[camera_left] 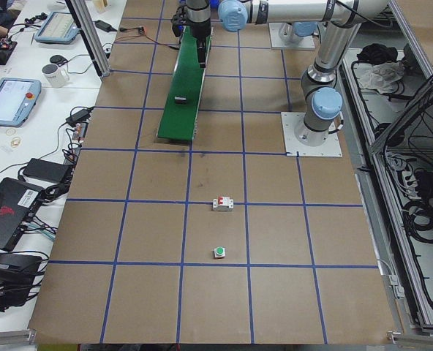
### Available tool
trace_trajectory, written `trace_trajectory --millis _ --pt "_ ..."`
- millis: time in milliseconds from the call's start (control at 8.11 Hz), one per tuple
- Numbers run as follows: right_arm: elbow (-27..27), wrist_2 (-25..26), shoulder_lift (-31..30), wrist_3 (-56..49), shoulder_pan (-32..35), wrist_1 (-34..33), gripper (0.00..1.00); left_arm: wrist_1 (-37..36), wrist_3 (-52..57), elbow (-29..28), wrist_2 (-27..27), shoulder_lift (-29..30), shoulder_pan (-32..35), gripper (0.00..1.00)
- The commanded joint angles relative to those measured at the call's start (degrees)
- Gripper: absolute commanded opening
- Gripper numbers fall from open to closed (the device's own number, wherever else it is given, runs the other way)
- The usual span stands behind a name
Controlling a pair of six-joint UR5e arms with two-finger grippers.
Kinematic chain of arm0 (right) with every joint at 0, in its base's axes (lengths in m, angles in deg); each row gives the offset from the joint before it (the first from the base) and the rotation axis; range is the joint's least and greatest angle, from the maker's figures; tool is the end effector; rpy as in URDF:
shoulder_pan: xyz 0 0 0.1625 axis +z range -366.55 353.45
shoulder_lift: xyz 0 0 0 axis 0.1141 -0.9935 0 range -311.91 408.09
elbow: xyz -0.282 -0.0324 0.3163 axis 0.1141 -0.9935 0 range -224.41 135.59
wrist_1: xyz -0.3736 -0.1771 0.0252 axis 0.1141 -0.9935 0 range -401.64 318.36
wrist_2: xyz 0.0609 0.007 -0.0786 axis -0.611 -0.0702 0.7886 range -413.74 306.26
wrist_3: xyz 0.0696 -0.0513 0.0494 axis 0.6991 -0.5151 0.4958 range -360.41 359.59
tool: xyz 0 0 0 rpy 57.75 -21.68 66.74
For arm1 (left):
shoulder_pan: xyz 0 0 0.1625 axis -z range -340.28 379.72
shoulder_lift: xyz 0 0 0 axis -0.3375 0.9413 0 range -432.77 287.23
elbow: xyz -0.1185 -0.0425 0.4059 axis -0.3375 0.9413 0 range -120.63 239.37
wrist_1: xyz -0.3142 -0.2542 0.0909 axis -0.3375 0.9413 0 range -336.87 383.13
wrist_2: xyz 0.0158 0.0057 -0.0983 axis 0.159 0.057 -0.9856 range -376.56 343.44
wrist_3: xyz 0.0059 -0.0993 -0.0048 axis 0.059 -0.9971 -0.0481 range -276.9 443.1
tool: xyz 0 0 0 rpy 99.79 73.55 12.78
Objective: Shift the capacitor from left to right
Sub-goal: 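Open the left gripper to release the capacitor and lift away, then lower the right gripper over the belt's far end while the capacitor rides toward it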
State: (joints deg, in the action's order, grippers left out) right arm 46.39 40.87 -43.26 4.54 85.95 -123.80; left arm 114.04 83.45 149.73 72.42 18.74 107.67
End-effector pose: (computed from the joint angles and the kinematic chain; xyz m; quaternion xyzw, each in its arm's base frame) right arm 0.1457 -0.4625 0.4801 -0.0188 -0.9970 -0.0607 0.0441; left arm -0.1171 -0.5025 0.4702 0.0151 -0.9996 -0.0241 0.0094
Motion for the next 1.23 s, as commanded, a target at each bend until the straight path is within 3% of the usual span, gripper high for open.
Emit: trace_trajectory --millis 0,123,370,740,1110 --pt "0.5 4.4 9.8 0.5 -0.7 -7.1 1.0 0.2 -0.1 -0.2 0.1 -1.2 0.3 1.0" --pt "3.6 3.0 12.1 0.4 -0.9 -14.2 1.0 0.3 -0.1 -0.2 0.1 -1.9 0.2 1.0" --pt "13.3 -12.5 12.7 -3.2 -6.7 -27.9 0.99 -0.4 0.0 -0.3 0.2 -2.2 0.2 1.0" --pt "15.4 -22.3 15.3 -14.2 -11.6 -35.5 0.95 -2.4 0.3 -0.2 0.4 -2.2 0.2 1.0" --pt "16.3 -22.9 17.8 -17.2 -12.1 -39.1 0.99 -2.9 0.4 -0.2 0.4 -2.0 0.2 1.0"
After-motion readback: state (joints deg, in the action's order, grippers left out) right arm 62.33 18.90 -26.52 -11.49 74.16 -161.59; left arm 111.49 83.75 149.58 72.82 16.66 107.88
